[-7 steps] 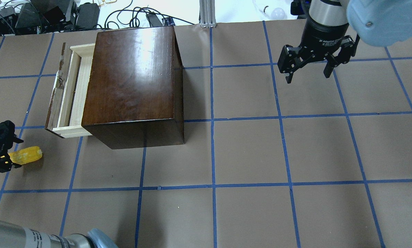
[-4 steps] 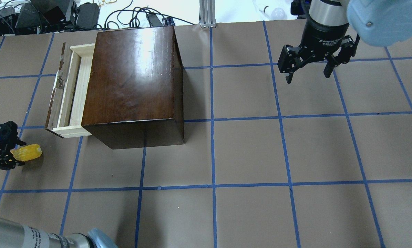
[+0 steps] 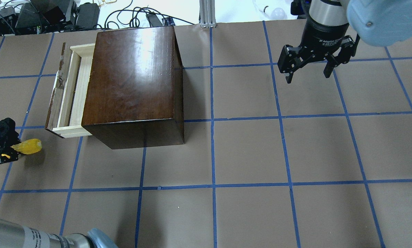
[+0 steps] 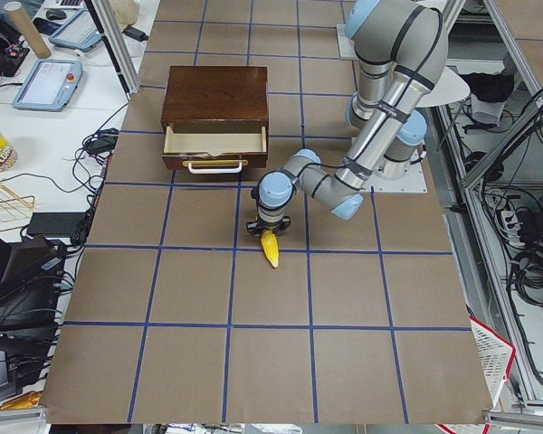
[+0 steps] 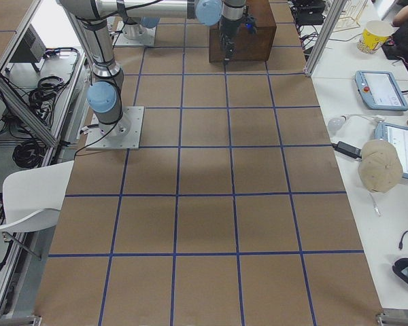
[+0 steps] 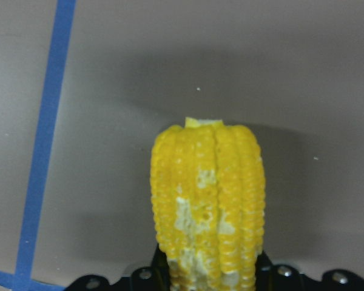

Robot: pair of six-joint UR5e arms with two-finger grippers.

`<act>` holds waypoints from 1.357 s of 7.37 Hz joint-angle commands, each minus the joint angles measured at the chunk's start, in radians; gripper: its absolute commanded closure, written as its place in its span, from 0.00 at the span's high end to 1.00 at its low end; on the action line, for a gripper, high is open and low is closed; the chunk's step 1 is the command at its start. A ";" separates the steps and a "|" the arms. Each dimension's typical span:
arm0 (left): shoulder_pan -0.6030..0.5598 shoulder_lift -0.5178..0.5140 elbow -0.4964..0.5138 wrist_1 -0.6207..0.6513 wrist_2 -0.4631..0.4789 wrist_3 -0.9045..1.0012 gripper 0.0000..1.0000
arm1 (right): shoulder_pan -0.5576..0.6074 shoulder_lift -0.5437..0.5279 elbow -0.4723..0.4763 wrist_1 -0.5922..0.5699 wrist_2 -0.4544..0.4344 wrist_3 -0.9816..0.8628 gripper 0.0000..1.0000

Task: Open drawer and put corn inside
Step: 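Lift the corn with the left gripper and carry it over the open drawer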

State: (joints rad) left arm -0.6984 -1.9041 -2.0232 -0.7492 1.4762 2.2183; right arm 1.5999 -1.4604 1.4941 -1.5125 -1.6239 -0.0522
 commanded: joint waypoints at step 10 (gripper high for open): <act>-0.318 0.183 0.501 -0.684 0.048 -1.290 0.00 | 0.000 0.000 0.000 0.000 -0.001 0.000 1.00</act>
State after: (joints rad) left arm -0.9420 -1.7092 -1.5926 -1.3671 1.4989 1.1330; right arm 1.6007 -1.4604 1.4941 -1.5125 -1.6245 -0.0522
